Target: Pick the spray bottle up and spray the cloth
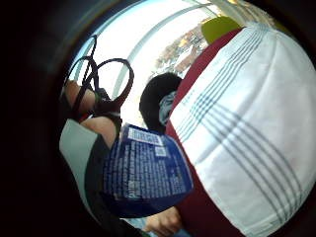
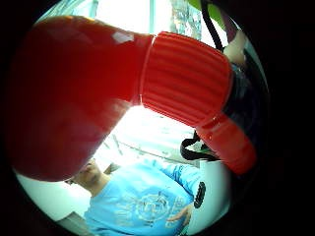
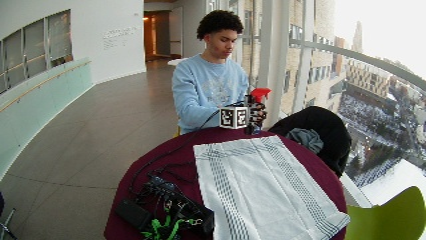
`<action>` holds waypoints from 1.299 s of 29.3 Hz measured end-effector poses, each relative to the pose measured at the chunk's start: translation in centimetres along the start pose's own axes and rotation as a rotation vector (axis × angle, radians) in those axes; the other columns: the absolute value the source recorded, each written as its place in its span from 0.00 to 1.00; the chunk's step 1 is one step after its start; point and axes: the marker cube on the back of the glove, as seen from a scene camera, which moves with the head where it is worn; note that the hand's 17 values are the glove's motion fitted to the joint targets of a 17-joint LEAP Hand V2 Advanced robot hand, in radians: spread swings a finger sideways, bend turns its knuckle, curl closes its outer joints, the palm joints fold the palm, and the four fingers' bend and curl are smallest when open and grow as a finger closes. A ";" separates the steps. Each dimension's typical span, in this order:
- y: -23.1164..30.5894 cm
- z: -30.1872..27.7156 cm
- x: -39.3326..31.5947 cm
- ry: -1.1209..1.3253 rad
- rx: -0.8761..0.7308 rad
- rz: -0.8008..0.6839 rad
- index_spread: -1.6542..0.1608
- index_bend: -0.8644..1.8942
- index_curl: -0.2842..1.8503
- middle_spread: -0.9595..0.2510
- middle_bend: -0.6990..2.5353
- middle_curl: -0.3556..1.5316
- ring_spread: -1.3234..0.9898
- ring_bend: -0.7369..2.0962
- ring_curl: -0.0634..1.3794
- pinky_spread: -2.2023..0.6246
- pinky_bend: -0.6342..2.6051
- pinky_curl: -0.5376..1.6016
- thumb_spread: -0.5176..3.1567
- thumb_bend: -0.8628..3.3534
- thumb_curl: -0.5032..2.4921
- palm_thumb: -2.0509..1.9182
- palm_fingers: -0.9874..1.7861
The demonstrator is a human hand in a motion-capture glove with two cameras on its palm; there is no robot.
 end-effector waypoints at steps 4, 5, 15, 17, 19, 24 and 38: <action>1.1 3.5 0.9 -0.032 -0.002 -0.042 0.77 0.36 0.29 0.71 0.30 0.43 0.54 0.45 0.32 0.79 0.29 0.42 0.33 0.20 0.39 0.77 0.76; 1.3 4.1 1.1 -0.041 0.003 -0.051 0.77 0.36 0.29 0.71 0.30 0.43 0.54 0.45 0.32 0.79 0.29 0.42 0.33 0.20 0.39 0.77 0.76; 2.6 7.3 1.9 -0.032 -0.014 -0.092 0.76 0.36 0.29 0.71 0.30 0.43 0.54 0.45 0.32 0.79 0.29 0.42 0.33 0.20 0.39 0.76 0.76; 2.7 7.5 2.0 -0.025 -0.025 -0.096 0.76 0.36 0.29 0.71 0.30 0.43 0.54 0.45 0.32 0.79 0.29 0.42 0.34 0.20 0.39 0.76 0.76; 2.7 7.7 2.1 -0.020 -0.037 -0.097 0.76 0.36 0.29 0.71 0.30 0.43 0.54 0.45 0.32 0.79 0.29 0.42 0.34 0.20 0.38 0.76 0.76; 3.0 7.7 2.0 -0.005 -0.077 -0.094 0.77 0.36 0.29 0.71 0.30 0.43 0.54 0.45 0.32 0.79 0.29 0.42 0.36 0.20 0.38 0.75 0.76; 7.2 -3.1 1.7 0.474 -0.041 -0.112 0.75 0.36 0.28 0.72 0.28 0.42 0.54 0.42 0.31 0.82 0.26 0.42 0.41 0.20 0.34 0.72 0.71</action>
